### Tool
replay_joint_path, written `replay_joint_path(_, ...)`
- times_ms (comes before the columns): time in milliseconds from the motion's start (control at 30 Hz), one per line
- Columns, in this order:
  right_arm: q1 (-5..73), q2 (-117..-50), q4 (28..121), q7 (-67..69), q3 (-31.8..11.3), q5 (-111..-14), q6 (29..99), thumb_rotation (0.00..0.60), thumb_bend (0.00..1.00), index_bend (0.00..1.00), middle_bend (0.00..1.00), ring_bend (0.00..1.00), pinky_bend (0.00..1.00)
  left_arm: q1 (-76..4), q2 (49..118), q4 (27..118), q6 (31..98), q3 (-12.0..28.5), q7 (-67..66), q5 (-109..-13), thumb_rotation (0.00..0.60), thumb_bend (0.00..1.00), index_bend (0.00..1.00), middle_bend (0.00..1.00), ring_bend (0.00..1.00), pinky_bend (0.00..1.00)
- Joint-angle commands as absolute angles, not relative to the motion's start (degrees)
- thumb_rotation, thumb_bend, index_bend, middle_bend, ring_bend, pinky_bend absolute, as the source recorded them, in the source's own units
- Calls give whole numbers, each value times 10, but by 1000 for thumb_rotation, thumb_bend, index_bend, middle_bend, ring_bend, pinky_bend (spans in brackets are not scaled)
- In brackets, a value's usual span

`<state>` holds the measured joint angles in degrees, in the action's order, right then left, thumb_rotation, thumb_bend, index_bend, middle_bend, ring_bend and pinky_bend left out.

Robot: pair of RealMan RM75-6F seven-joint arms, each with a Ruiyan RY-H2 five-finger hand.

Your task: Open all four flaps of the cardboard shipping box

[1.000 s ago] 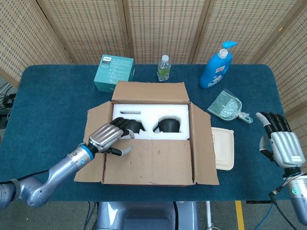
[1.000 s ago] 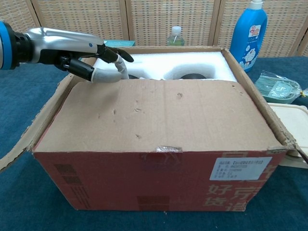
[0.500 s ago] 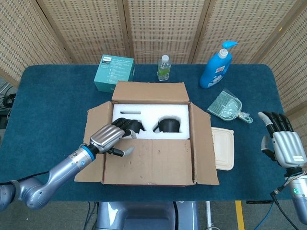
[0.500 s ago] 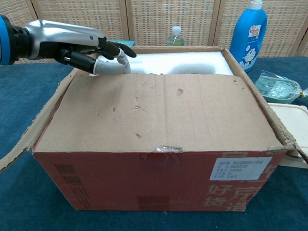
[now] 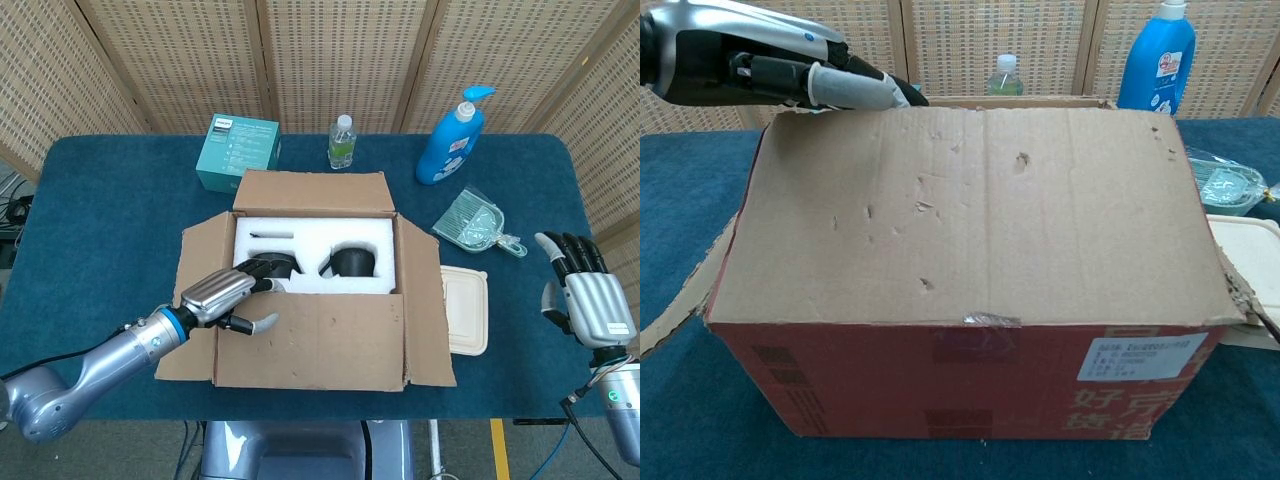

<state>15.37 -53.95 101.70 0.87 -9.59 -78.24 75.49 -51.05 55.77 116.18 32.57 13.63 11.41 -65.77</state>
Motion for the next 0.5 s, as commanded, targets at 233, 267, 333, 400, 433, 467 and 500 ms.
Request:
replay_joint_path(233, 154, -539, 1021, 4, -97, -783, 755, 600, 827, 49, 111, 0, 30, -483, 521, 1180, 326, 162, 209, -738, 185, 397, 331, 0, 0, 0)
replay_joint_path(267, 154, -539, 1021, 4, -97, -783, 755, 600, 827, 49, 111, 0, 29, -481, 517, 1183, 326, 164, 221, -747, 185, 397, 331, 0, 0, 0)
replay_joint_path(333, 155, -538, 1023, 2, -97, -782, 754, 600, 827, 49, 110, 0, 29, -474, 504, 1191, 329, 168, 253, -771, 185, 397, 331, 0, 0, 0)
replay_joint_path(400, 155, -538, 1025, 0, -98, -782, 755, 600, 827, 49, 110, 0, 30, -468, 493, 1198, 332, 169, 278, -793, 185, 397, 331, 0, 0, 0)
replay_joint_path(433, 155, -537, 1026, -1, -98, -782, 755, 600, 827, 49, 110, 0, 30, -466, 489, 1200, 333, 170, 288, -801, 184, 397, 331, 0, 0, 0)
replay_joint_path(467, 155, -537, 1026, -2, -98, -782, 755, 600, 827, 49, 110, 0, 30, -465, 486, 1202, 334, 170, 299, -810, 183, 397, 331, 0, 0, 0)
replay_joint_path(500, 155, -537, 1027, -3, -98, -782, 755, 600, 827, 49, 110, 0, 30, -463, 482, 1203, 335, 170, 309, -818, 181, 397, 331, 0, 0, 0)
